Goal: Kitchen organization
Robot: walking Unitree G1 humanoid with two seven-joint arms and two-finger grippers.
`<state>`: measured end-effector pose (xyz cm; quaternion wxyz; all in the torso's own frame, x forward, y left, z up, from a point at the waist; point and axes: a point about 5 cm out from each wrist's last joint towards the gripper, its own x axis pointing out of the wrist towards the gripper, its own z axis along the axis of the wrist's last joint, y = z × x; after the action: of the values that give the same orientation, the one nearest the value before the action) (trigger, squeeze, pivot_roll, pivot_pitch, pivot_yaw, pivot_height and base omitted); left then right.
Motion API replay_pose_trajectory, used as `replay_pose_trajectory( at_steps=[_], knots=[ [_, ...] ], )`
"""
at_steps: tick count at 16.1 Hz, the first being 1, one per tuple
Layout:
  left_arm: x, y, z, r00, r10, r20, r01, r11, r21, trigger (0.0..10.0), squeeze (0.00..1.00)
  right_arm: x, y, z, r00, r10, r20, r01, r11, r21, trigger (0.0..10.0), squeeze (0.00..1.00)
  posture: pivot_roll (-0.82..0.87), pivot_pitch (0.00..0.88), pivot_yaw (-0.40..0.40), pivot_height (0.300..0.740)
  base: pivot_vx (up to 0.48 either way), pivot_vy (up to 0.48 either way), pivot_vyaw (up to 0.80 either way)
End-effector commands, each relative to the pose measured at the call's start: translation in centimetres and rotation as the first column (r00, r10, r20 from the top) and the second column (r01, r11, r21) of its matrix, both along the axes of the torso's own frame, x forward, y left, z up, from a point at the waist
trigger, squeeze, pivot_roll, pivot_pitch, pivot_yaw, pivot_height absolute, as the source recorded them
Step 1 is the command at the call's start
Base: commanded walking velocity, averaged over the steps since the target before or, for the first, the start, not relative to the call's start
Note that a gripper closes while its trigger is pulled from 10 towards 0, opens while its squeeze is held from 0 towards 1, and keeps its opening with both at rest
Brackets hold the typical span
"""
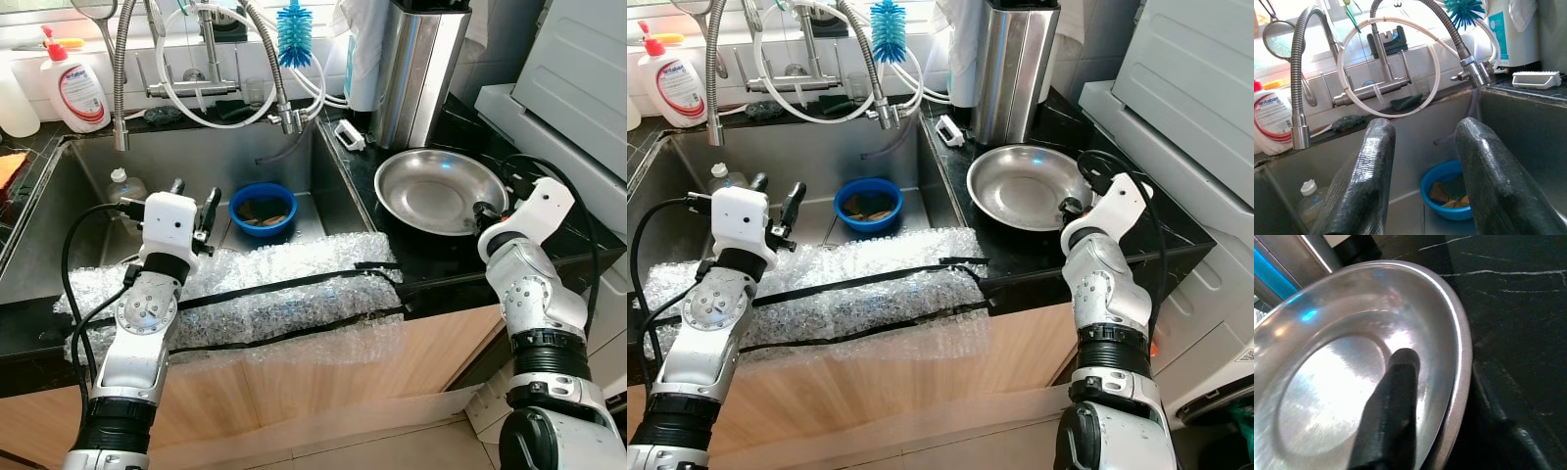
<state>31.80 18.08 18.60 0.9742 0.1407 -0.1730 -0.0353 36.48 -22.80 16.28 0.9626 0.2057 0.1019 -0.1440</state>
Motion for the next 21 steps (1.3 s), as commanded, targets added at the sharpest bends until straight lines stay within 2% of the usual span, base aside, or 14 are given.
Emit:
replay_pose_trajectory(
  at_steps=[1, 3, 5, 7, 11, 12, 13, 14, 15, 16, 17, 19, 20, 21],
  knots=[
    [-0.1, -0.1, 0.7, 0.999, -0.007, 0.036, 0.007, 1.000, 0.018, 10.0, 0.00, 0.1, 0.5, -0.2, 1.000, 0.010, -0.010, -0.010, 1.000, 0.010, 0.0, 0.00, 0.04, 0.000, -0.004, 0.740, 0.000, 0.000, 0.00],
    [-0.1, -0.1, 1.1, 0.998, -0.003, 0.059, 0.001, 0.999, 0.040, 10.0, 0.00, 0.2, 0.7, 0.2, 0.999, 0.001, 0.034, -0.001, 1.000, 0.002, 0.0, 0.00, 0.04, 0.000, -0.004, 0.740, 0.000, 0.000, 0.00],
    [-0.1, -0.1, 1.5, 0.997, 0.010, 0.082, -0.014, 0.999, 0.050, 10.0, 0.00, 0.2, 0.9, 1.2, 0.991, -0.018, 0.133, 0.019, 1.000, -0.004, 0.0, 0.00, 0.04, 0.000, -0.002, 0.740, 0.000, 0.000, 0.00],
    [-0.1, -0.1, 2.0, 0.993, 0.026, 0.114, -0.034, 0.997, 0.068, 10.0, 0.00, 0.1, 1.5, 2.7, 0.960, -0.028, 0.278, 0.019, 0.999, 0.036, 0.0, 0.00, 0.04, 0.000, -0.002, 0.740, 0.000, 0.000, 0.00],
    [-0.2, 0.2, 2.9, 0.986, 0.054, 0.160, -0.067, 0.995, 0.077, 10.0, 0.00, -0.1, 1.9, 3.3, 0.919, -0.041, 0.392, 0.016, 0.998, 0.066, 0.0, 0.00, 0.04, 0.000, -0.007, 0.740, 0.000, 0.000, 0.00],
    [-0.2, 0.2, 3.3, 0.982, 0.062, 0.176, -0.078, 0.994, 0.082, 10.0, 0.00, -0.2, 2.2, 3.5, 0.900, -0.036, 0.434, 0.001, 0.997, 0.082, 8.9, 0.00, 0.04, 0.000, -0.008, 0.740, 0.000, 0.000, 0.00],
    [-0.3, 0.2, 3.7, 0.979, 0.068, 0.191, -0.085, 0.993, 0.083, 10.0, 0.00, -0.4, 2.5, 4.0, 0.871, -0.030, 0.491, -0.018, 0.995, 0.093, 10.0, 0.00, 0.04, 0.000, -0.010, 0.740, 0.000, 0.000, 0.00],
    [-0.3, 0.2, 4.0, 0.978, 0.068, 0.197, -0.085, 0.994, 0.074, 10.0, 0.00, -0.5, 2.6, 4.3, 0.853, -0.026, 0.521, -0.030, 0.995, 0.099, 10.0, 0.00, 0.04, 0.000, -0.010, 0.740, 0.000, 0.000, 0.00],
    [-0.3, 0.3, 4.6, 0.981, 0.047, 0.187, -0.040, 0.998, -0.046, 10.0, 0.00, -0.8, 3.2, 4.7, 0.817, 0.032, 0.576, -0.074, 0.996, 0.050, 10.0, 0.00, 0.04, 0.000, -0.013, 0.740, 0.000, 0.000, 0.00],
    [-0.2, 0.3, 5.0, 0.982, 0.025, 0.185, -0.004, 0.994, -0.112, 10.0, 0.00, -1.0, 3.8, 4.8, 0.796, 0.088, 0.599, -0.118, 0.993, 0.011, 10.0, 0.00, 0.05, 0.000, -0.013, 0.740, 0.000, 0.000, 0.00],
    [-0.2, 0.1, 5.5, 0.983, -0.007, 0.182, 0.040, 0.983, -0.179, 10.0, 0.00, -1.2, 4.7, 4.6, 0.781, 0.130, 0.611, -0.173, 0.985, 0.011, 10.0, 0.00, 0.04, 0.000, -0.009, 0.740, 0.000, 0.000, 0.00],
    [-0.1, -0.2, 5.8, 0.982, -0.054, 0.179, 0.093, 0.972, -0.217, 10.0, 0.00, -1.4, 5.6, 4.4, 0.764, 0.163, 0.625, -0.217, 0.976, 0.011, 10.0, 0.00, 0.05, 0.000, -0.007, 0.740, 0.000, 0.000, 0.00],
    [-0.2, -0.9, 5.7, 0.975, -0.151, 0.163, 0.197, 0.928, -0.317, 10.0, 0.00, -1.5, 7.4, 4.4, 0.743, 0.218, 0.633, -0.287, 0.958, 0.007, 10.0, 0.00, 0.04, 0.000, -0.001, 0.740, 0.000, 0.000, 0.00],
    [-0.2, -1.1, 5.4, 0.971, -0.189, 0.148, 0.231, 0.903, -0.361, 10.0, 0.00, -1.6, 8.3, 4.3, 0.730, 0.250, 0.636, -0.336, 0.942, 0.015, 10.0, 0.00, 0.04, 0.000, 0.000, 0.740, 0.000, 0.000, 0.00]
  ],
)
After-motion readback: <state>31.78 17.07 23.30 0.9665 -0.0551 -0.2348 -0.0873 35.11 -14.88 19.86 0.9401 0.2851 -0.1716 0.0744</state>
